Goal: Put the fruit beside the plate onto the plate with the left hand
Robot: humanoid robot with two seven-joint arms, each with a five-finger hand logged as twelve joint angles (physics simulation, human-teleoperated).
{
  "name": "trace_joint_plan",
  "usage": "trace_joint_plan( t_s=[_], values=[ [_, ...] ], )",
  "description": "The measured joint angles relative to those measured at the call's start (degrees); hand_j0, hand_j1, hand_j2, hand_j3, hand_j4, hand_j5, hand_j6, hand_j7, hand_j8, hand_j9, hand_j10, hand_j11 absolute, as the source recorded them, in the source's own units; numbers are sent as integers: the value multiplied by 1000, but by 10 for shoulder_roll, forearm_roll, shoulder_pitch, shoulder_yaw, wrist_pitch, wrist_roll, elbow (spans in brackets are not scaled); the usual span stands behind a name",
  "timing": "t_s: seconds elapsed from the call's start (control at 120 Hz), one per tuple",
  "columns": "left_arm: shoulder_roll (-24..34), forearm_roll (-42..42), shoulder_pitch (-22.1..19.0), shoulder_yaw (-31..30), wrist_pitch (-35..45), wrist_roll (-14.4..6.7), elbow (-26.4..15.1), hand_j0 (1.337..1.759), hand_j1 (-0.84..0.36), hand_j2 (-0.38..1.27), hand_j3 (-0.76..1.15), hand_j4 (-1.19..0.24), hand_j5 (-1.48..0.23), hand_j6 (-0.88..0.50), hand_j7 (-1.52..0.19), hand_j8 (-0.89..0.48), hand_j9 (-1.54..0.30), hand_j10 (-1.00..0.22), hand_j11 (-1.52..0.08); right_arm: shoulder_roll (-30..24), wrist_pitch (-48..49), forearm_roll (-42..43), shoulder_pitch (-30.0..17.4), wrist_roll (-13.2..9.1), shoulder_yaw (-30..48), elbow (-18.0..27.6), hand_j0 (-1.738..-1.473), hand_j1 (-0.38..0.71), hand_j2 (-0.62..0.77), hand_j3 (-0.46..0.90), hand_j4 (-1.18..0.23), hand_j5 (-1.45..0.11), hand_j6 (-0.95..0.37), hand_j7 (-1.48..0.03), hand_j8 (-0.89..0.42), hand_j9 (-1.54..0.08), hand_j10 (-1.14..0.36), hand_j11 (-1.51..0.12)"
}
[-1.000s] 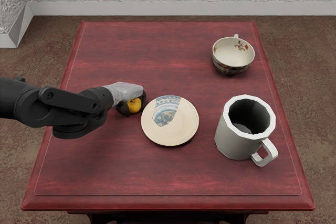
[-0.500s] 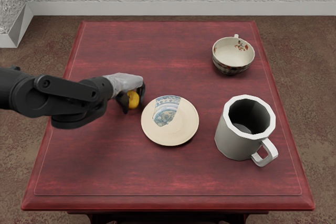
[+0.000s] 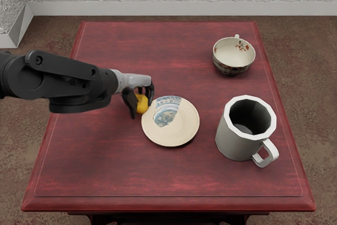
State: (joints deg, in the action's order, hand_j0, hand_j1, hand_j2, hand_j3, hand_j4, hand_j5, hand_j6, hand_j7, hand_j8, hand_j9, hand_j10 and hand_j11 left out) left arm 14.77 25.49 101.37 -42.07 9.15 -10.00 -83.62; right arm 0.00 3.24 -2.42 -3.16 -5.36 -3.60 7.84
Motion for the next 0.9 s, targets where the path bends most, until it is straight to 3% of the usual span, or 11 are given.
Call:
trace_joint_plan(
  t_s=[0.175, 0.508, 0.55, 0.558, 0.9],
  values=[
    [-5, -15, 8, 9, -16, 10, -1, 1650, -401, 622, 0, -719, -1265, -245, -1236, -318, -1169, -863, -1172, 0, 0, 0, 0, 0, 0, 0, -1658, -320, -5, 0, -24, -31, -24, -31, -24, -31, -24, -31],
    [-34, -30, 19, 27, -19, 13, 1, 1652, -251, 486, 0, -810, -1227, -400, -1186, -449, -1165, -860, -1170, 0, 0, 0, 0, 0, 0, 0, -1658, -320, -5, 0, -24, -31, -24, -31, -24, -31, -24, -31],
    [-38, -31, 19, 29, -19, 13, 2, 1653, -275, 570, 0, -811, -1232, -391, -1184, -431, -1167, -859, -1172, 0, 0, 0, 0, 0, 0, 0, -1658, -320, -5, 0, -24, -31, -24, -31, -24, -31, -24, -31],
    [-39, -31, 19, 29, -19, 13, 2, 1653, -271, 506, 0, -812, -1231, -391, -1183, -430, -1165, -859, -1171, 0, 0, 0, 0, 0, 0, 0, -1658, -320, -5, 0, -24, -31, -24, -31, -24, -31, -24, -31],
    [-59, -32, 16, 37, -17, 13, 13, 1652, -165, 374, 0, -827, -1188, -487, -1155, -498, -1156, -845, -1163, 0, 0, 0, 0, 0, 0, 0, -1658, -320, -5, 0, -24, -31, -24, -31, -24, -31, -24, -31]
  ],
)
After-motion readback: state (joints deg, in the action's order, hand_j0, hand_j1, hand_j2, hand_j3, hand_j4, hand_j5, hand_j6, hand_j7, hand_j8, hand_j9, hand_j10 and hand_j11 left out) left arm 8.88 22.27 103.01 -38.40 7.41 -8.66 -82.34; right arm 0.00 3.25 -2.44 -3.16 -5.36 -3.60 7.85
